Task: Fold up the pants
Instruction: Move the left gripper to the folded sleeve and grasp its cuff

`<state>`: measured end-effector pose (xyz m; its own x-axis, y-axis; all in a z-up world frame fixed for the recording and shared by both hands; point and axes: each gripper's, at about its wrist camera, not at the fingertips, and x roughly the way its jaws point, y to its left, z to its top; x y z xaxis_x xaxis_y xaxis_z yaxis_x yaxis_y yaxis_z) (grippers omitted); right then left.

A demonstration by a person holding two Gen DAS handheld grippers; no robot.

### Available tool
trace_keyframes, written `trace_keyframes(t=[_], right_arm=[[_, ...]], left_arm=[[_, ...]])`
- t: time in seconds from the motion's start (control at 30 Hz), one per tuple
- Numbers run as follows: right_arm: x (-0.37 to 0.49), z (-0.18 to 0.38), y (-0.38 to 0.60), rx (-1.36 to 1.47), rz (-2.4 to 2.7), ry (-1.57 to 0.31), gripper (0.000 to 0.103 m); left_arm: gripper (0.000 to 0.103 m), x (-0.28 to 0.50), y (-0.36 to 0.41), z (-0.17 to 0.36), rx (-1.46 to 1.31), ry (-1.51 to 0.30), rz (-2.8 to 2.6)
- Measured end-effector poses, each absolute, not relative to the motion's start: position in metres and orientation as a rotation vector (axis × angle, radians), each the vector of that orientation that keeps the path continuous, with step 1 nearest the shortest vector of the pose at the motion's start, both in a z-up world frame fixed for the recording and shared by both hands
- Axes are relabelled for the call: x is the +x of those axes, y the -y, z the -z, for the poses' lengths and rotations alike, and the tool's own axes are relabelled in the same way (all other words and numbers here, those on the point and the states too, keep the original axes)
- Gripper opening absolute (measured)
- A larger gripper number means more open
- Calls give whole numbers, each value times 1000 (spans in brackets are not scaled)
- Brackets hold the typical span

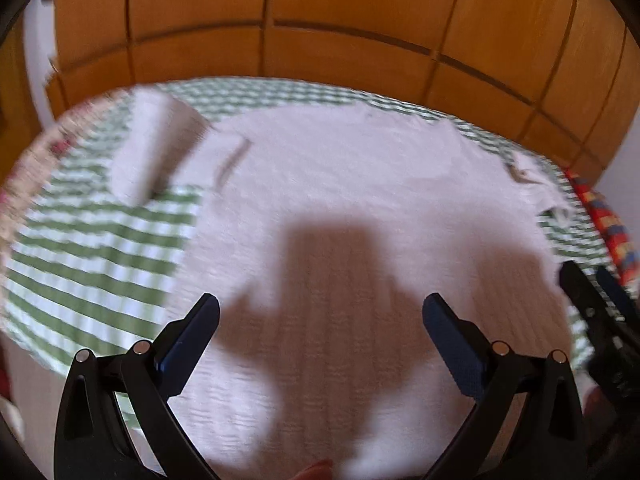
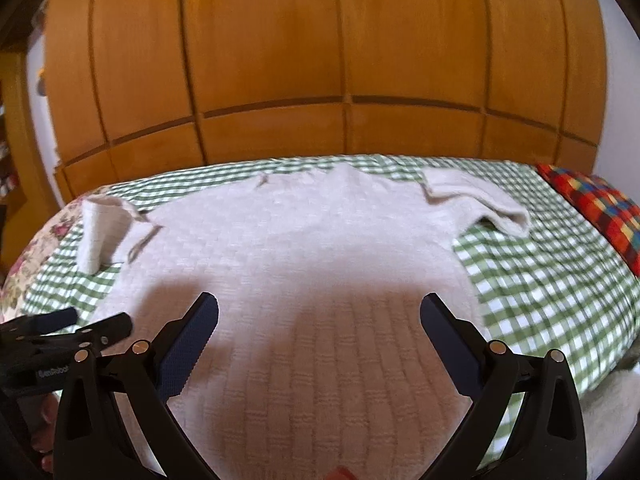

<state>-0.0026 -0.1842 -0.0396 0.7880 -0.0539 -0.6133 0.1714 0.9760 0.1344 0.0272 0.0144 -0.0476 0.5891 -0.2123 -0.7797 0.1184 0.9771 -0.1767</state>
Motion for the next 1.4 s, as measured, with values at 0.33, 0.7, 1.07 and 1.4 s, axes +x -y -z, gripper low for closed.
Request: trace_keyframes(t=[0.33,0.7,1.07,1.4], right_arm=[[26,78,200,149,120,-757,100],[85,85,220,114,135,-760,100],[138,133,229,117,179,-924,100],[137,142,237,172,172,-917,100]], left_arm=[[101,36,-45,86,-211,-889,114],[101,78,-67,91,-180,-845,149],[100,147,-74,73,-26,-741,35],[44,217,-77,103,70,-880,30]])
